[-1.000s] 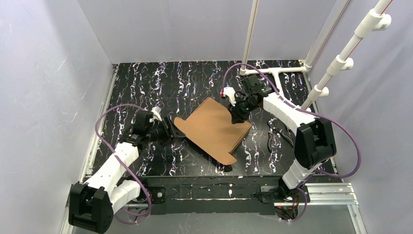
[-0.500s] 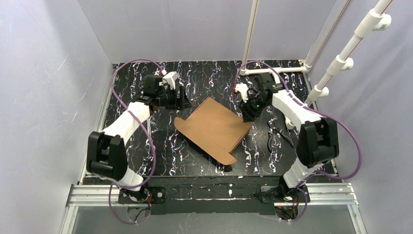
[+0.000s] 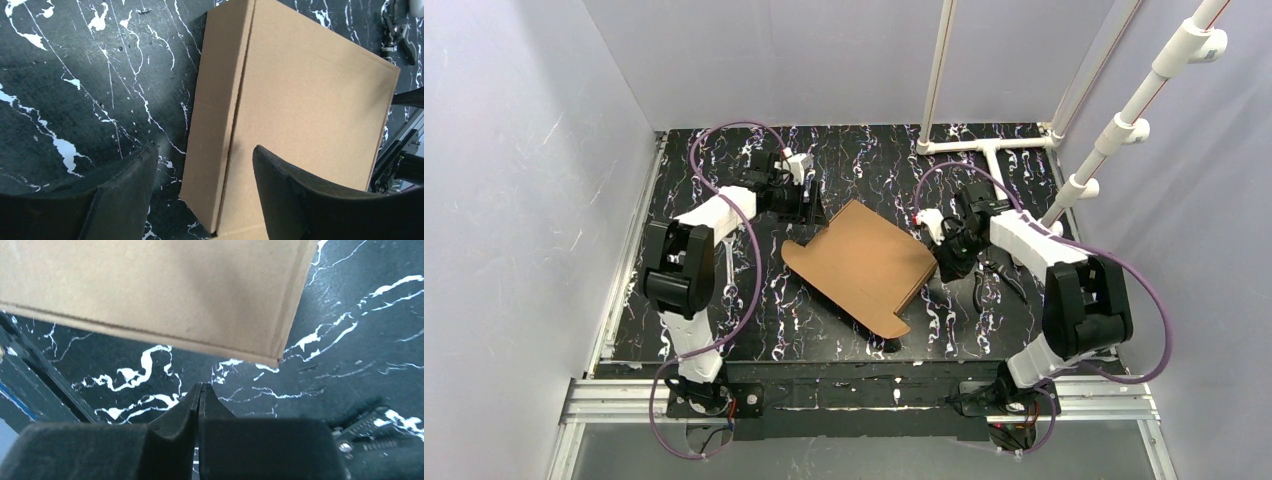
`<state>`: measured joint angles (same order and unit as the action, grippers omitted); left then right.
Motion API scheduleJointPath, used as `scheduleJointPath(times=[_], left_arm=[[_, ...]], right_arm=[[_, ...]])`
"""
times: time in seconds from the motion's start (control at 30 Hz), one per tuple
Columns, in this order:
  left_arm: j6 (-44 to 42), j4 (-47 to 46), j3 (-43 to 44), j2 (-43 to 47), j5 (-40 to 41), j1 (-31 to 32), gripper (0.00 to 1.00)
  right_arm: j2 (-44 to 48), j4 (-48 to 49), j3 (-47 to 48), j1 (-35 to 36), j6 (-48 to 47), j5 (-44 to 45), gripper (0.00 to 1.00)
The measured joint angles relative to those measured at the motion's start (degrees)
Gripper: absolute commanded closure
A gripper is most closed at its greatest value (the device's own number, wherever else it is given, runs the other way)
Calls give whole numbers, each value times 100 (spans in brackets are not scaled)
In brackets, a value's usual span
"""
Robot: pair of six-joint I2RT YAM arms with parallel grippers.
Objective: Fold the paper box
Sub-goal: Close the paper box at the center of the board.
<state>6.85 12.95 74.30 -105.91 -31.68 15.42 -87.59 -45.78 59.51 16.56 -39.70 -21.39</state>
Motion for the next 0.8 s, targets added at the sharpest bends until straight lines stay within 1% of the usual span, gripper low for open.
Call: scheduleJointPath(times=[0.1, 0.2, 0.27, 0.3, 0.33, 0.37, 0.4, 0.43, 0.5, 0.53, 0.57, 0.63, 0.67, 0.73, 0.77, 0.8], left_arm=[[-2, 98, 122, -243, 35, 20, 44], [50, 197, 131, -358, 63, 35, 51], [116, 247, 131, -365, 87, 44, 58], [271, 234, 90, -348, 111, 13, 63], [540, 98, -127, -219, 188, -17, 62], [802, -70, -376, -74, 260, -37, 62], [1084, -179, -564, 68, 387, -59, 62], [1606, -269, -850, 284, 588, -92, 63], [2323, -354, -1051, 402, 728, -120, 67], [2905, -470, -1211, 457, 776, -129, 73], [3410, -643, -1366, 518, 800, -120, 78], [4096, -951, -1633, 610, 861, -87, 79], [4232, -1021, -1707, 645, 881, -83, 79], [4712, -1327, -2022, 802, 942, -74, 80], [4977, -1449, -2188, 903, 975, -72, 81], [5154, -1537, -2310, 986, 1003, -66, 81]], right_arm=[[-280, 254, -57, 0, 284, -42, 93], [-553, 625, 17, 0, 649, -114, 93], [-846, 767, 271, -2, 907, -122, 93], [-1134, 850, 592, -42, 1080, -111, 93], [-1425, 870, 938, -70, 1217, -105, 91], [-1971, 892, 1552, -68, 1303, -76, 85], [-2356, 848, 2009, -61, 1318, -83, 75], [-2640, 876, 2376, -44, 1305, -55, 68], [-2723, 933, 2540, -24, 1209, 76, 55], [-2542, 920, 2487, -4, 1008, 195, 46], [-2109, 870, 2341, 59, 774, 295, 38], [-1248, 931, 1917, 125, 496, 455, 25], [-1108, 916, 1858, 129, 492, 481, 19], [-396, 800, 1609, 138, 177, 70, 7], [-197, 728, 1554, 136, 79, -129, 3], [37, 660, 1486, 138, -101, -435, 2]])
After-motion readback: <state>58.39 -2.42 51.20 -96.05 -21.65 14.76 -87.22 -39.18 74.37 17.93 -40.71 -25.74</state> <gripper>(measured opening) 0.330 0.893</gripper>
